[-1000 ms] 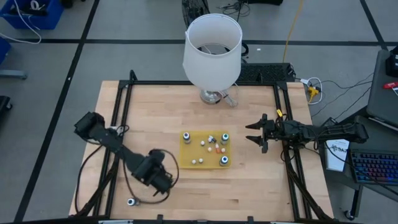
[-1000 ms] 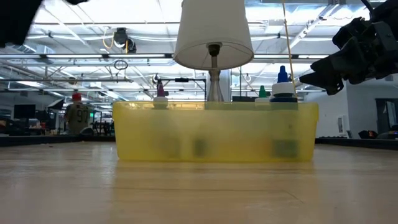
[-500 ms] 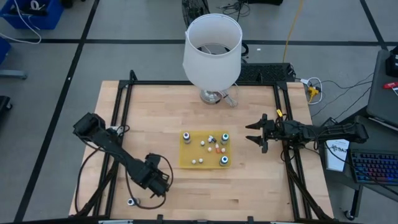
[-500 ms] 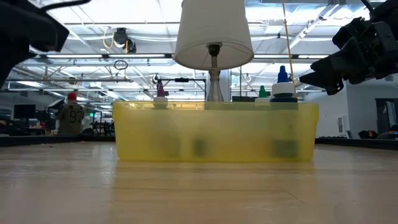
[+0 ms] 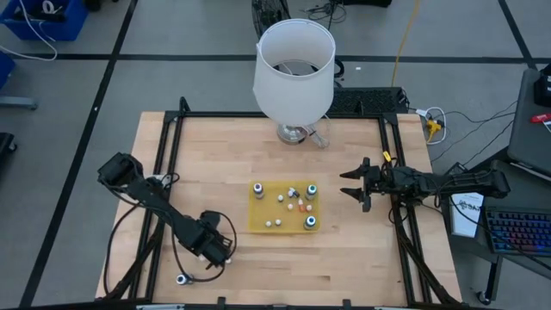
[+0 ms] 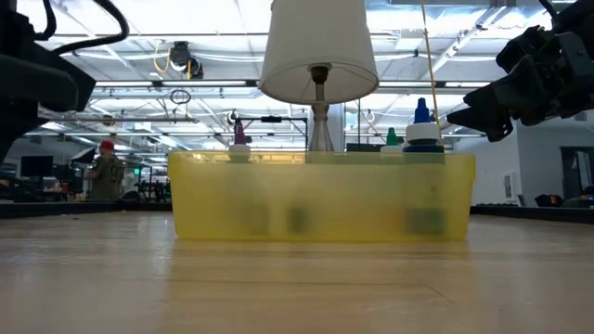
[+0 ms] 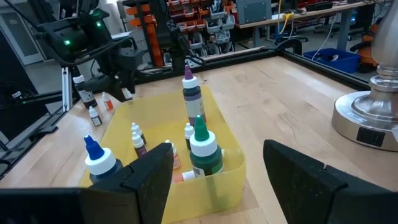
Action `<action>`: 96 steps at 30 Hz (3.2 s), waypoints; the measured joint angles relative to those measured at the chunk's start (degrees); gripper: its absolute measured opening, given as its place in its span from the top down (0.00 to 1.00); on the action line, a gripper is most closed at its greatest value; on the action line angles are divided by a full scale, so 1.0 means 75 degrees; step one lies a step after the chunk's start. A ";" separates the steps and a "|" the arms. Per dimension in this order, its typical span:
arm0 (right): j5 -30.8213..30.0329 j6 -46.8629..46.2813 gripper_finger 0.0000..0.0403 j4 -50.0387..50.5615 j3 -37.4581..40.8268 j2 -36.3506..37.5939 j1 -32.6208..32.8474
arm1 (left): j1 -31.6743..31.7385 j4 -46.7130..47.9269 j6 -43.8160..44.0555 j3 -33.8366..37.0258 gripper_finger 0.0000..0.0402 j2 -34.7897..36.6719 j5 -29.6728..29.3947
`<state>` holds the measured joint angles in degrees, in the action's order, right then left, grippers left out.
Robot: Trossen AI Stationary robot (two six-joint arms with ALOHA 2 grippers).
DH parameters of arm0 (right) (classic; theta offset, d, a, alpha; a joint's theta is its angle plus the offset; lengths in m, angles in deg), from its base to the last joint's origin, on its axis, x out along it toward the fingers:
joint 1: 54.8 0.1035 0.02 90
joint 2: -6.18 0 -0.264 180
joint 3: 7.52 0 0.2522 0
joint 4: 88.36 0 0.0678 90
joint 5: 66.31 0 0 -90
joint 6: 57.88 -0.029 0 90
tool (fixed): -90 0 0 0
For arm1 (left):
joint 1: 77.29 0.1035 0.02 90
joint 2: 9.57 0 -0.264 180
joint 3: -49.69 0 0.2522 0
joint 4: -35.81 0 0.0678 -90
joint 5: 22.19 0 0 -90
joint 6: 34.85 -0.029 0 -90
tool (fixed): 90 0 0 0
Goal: Pick & Place food coloring
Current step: Put the orange food coloring bottle into the yellow bin
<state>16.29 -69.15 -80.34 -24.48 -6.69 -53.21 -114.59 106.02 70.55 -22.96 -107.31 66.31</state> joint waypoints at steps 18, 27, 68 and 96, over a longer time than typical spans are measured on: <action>0.0000 0.0000 0.41 0.0000 0.0000 0.0001 0.0000 | 0.0000 -0.0023 -0.0032 0.0050 0.44 0.0000 0.0229; 0.0000 0.0000 0.41 0.0001 0.0000 0.0001 0.0002 | 0.0000 -0.0029 -0.0061 0.0050 0.74 0.0000 0.0258; 0.0000 0.0000 0.41 0.0006 0.0000 -0.0014 0.0002 | 0.3316 0.0118 -0.6251 -0.3931 0.85 -0.1180 -0.0707; 0.0000 0.0000 0.41 0.0000 0.0000 -0.0031 0.0000 | 0.3727 -0.1096 -0.6755 -0.3943 0.59 -0.2862 -0.0204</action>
<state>16.29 -69.15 -80.34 -24.48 -6.92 -53.21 -86.64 97.80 19.89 -52.53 -128.77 64.78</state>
